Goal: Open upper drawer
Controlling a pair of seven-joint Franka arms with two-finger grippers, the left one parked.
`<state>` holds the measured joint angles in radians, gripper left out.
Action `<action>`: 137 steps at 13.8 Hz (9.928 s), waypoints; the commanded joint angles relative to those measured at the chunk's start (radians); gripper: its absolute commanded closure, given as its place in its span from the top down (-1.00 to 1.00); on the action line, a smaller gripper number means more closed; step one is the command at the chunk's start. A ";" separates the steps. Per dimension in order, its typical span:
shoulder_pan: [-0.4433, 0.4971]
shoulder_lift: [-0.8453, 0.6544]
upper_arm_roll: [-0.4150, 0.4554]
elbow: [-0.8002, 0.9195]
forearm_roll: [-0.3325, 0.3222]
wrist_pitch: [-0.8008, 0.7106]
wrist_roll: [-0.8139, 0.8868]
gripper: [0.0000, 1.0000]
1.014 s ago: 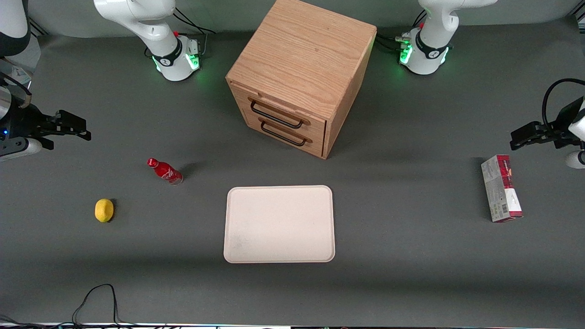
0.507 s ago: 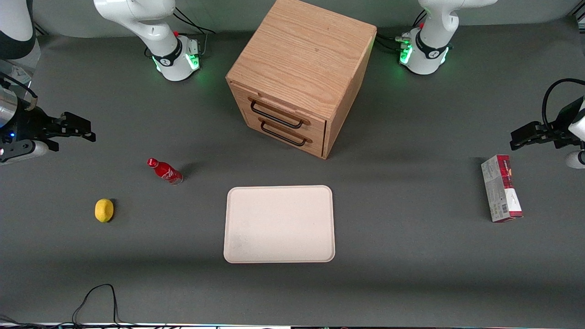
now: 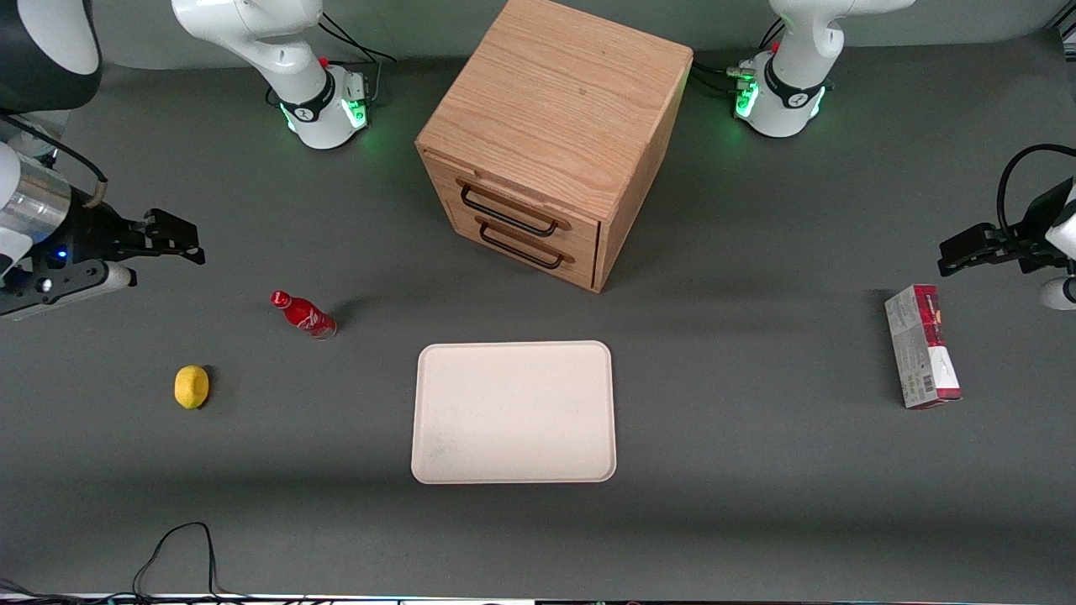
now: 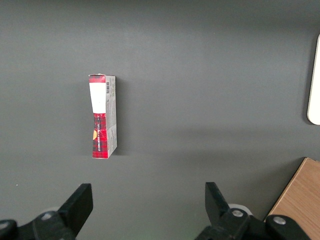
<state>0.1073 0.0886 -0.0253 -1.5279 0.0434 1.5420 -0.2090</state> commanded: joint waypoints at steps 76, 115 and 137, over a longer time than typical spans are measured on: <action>0.255 0.453 0.286 0.130 0.155 0.164 -0.372 1.00; 0.167 0.600 0.220 0.359 0.145 0.202 -0.418 1.00; 0.127 0.622 0.197 0.367 0.145 0.363 -0.411 1.00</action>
<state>0.2386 0.6845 0.1689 -1.1937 0.2026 1.8849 -0.6085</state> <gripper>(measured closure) 0.000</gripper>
